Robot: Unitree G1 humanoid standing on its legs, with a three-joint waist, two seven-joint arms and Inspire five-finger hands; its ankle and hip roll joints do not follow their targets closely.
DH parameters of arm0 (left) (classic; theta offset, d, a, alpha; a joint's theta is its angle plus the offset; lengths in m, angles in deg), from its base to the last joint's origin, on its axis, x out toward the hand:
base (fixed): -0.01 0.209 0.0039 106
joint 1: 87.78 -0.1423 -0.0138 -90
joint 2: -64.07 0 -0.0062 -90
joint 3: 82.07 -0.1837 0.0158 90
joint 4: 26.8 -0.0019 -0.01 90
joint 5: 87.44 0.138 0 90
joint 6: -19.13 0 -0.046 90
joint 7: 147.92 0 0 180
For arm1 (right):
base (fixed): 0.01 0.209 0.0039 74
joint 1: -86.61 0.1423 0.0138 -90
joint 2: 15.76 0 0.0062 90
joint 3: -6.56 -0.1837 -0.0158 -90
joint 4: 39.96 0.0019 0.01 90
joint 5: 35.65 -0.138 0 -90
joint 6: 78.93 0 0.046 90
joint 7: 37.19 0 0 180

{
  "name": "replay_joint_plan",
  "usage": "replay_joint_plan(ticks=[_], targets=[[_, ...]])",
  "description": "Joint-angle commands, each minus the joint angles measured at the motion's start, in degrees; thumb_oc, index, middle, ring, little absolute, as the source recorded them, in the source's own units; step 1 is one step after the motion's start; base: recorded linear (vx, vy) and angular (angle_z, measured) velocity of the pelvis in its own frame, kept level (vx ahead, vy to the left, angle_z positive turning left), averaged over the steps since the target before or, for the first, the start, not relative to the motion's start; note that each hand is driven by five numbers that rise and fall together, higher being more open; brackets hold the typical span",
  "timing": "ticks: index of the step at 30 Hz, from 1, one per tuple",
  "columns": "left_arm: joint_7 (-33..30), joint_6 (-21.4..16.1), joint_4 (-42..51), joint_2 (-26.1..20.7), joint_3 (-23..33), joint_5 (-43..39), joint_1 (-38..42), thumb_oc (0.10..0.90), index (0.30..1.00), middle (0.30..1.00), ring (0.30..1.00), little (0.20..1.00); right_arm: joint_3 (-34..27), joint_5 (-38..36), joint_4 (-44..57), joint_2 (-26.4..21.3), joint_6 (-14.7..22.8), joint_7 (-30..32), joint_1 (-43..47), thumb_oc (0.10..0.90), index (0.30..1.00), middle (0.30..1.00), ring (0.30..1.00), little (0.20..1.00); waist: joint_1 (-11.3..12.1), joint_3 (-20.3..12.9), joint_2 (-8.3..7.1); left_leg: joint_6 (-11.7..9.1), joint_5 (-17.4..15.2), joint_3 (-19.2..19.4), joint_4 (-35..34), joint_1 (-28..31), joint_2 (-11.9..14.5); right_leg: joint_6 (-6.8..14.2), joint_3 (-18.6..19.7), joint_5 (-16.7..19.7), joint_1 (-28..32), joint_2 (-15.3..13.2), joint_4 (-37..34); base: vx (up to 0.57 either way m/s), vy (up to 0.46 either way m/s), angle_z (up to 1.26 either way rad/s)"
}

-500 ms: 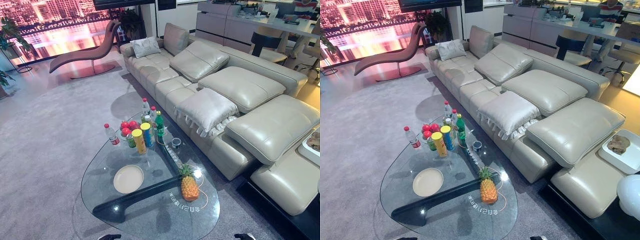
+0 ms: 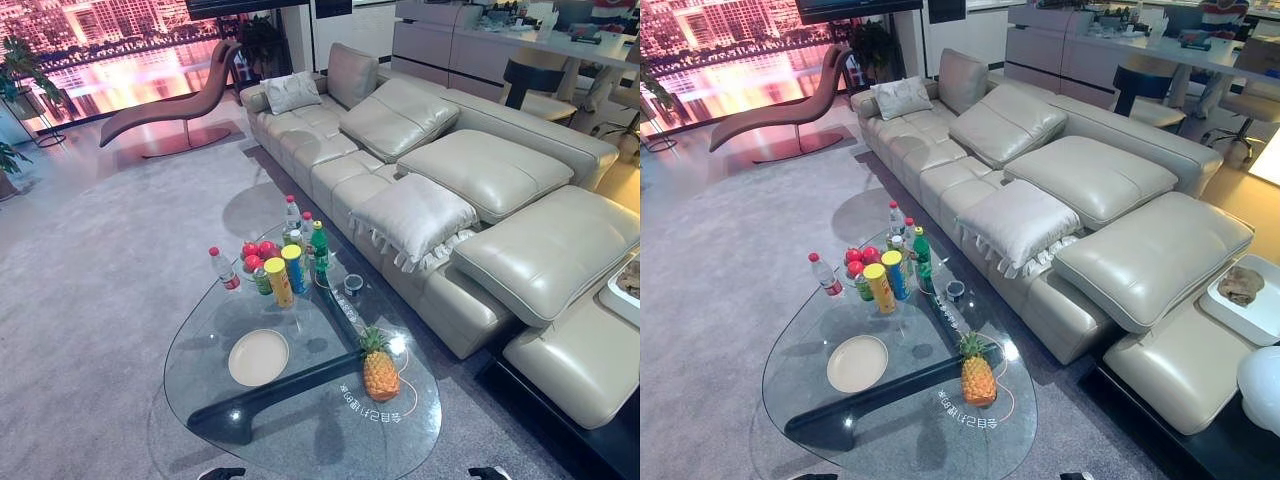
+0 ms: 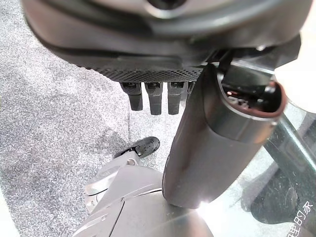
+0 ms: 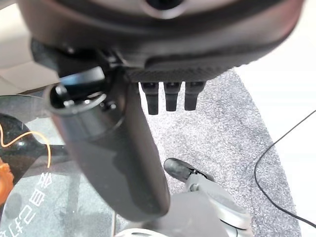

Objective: Pick up the fruit to the plate

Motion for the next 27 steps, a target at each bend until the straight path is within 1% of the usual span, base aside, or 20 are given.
replay_joint_plan(ticks=[1,18,24,27], targets=[[0.75,-0.71,-2.1,0.76,-1.13,0.24,5.9,0.8,0.9,0.9,0.9,0.9,0.83,0.77,-2.82,-0.15,0.32,0.81,6.76,0.8,0.9,0.9,0.9,0.9,0.6,2.61,-0.72,-0.07,-4.06,-0.76,0.34,2.53,0.42,0.74,-3.59,0.54,0.29,-1.93,0.29,0.0,0.0,0.0],[-0.11,-0.25,-2.32,0.92,-0.91,-0.14,5.95,0.8,0.9,0.9,0.9,0.9,0.86,0.76,-3.09,-0.02,0.28,1.24,6.87,0.8,0.9,0.9,0.9,0.9,0.82,2.83,-0.79,-0.05,-4.1,-1.1,0.34,2.56,0.36,0.61,-3.6,0.33,0.54,-1.74,0.29,0.0,0.0,0.0],[-0.49,0.01,-2.2,1.11,-1.09,-0.32,5.46,0.8,0.9,0.9,0.9,0.9,0.95,0.8,-2.82,-0.14,-0.44,1.13,6.95,0.8,0.9,0.9,0.9,0.9,0.95,3.61,-0.71,-0.03,-3.84,-1.29,0.34,2.04,0.3,0.63,-3.66,0.59,0.1,-1.82,0.29,0.0,0.0,0.0],[-0.77,0.15,-1.78,0.87,-1.11,-0.95,4.81,0.8,0.9,0.9,0.9,0.9,0.87,0.87,-2.46,-0.37,-0.41,0.92,6.29,0.8,0.9,0.9,0.9,0.9,0.96,4.58,-0.69,0.03,-3.35,-1.33,0.34,1.18,0.23,0.66,-3.6,0.98,-0.7,-1.9,0.29,0.0,0.0,0.0]])
